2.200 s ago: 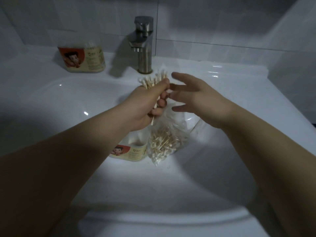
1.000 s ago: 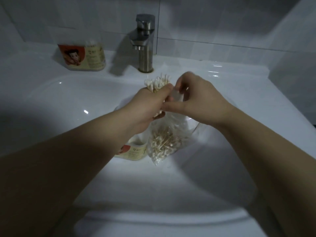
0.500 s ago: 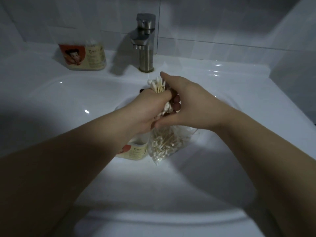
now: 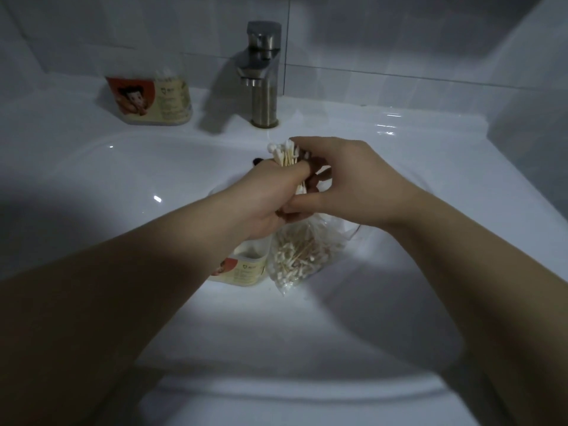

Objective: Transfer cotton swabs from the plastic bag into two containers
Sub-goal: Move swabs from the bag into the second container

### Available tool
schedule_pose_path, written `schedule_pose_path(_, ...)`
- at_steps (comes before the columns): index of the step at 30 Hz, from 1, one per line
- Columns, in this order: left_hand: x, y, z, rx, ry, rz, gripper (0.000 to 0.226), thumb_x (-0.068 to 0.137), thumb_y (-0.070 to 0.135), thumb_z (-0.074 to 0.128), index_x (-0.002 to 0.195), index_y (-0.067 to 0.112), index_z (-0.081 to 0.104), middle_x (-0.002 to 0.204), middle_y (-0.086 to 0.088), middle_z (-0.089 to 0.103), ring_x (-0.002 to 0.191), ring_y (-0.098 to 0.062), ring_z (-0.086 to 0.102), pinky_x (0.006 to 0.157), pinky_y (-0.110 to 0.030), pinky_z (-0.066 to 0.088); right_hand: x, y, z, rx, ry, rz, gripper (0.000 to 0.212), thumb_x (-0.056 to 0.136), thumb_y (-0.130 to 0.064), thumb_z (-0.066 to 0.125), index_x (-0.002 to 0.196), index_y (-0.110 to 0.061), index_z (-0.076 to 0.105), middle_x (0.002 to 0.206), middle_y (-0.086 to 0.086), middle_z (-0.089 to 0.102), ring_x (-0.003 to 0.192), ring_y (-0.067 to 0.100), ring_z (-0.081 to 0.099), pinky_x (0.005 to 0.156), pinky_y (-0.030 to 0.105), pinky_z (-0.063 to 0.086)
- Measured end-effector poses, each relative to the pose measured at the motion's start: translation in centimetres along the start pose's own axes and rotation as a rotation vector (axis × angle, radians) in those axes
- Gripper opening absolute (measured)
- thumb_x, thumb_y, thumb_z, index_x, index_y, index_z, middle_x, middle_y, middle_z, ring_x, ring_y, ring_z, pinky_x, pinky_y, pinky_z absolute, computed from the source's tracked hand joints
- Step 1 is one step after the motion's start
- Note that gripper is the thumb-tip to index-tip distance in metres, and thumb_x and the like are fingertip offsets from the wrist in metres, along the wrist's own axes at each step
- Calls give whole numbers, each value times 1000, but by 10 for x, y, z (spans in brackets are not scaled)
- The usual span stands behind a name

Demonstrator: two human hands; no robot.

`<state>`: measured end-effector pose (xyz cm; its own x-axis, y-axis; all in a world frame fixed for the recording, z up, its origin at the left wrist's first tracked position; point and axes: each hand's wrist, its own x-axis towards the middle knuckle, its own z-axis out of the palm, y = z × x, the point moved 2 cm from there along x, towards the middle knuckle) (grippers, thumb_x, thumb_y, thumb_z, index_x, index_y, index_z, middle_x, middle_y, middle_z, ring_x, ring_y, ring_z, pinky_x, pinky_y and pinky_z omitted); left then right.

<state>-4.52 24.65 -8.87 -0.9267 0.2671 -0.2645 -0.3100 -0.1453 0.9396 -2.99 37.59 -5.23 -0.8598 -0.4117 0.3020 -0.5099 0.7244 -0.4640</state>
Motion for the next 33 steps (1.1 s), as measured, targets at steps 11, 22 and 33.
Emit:
schedule_pose_path(11, 7, 2, -16, -2, 161, 89, 18, 97, 24, 71, 85, 16, 60, 56, 6, 58, 46, -6, 55, 50, -21, 51, -3, 23, -8, -151, -192, 403, 26, 84, -21, 55, 72, -16, 77, 64, -7, 73, 67, 7, 70, 73, 31, 60)
schedule_pose_path(22, 8, -2, -15, 83, 102, 105, 19, 97, 26, 70, 84, 16, 61, 58, 7, 60, 51, -7, 59, 54, -23, 53, -6, 29, 36, -345, -624, 239, 20, 83, -16, 58, 69, -31, 57, 70, -9, 60, 64, 11, 58, 55, 23, 43)
schedule_pose_path(33, 5, -6, -9, 144, 14, 81, 19, 99, 26, 67, 85, 14, 65, 64, 4, 68, 58, -8, 66, 55, -24, 56, -5, 26, 46, -521, -635, 84, 32, 92, -12, 50, 62, -22, 48, 76, 1, 55, 76, 24, 54, 64, 29, 39)
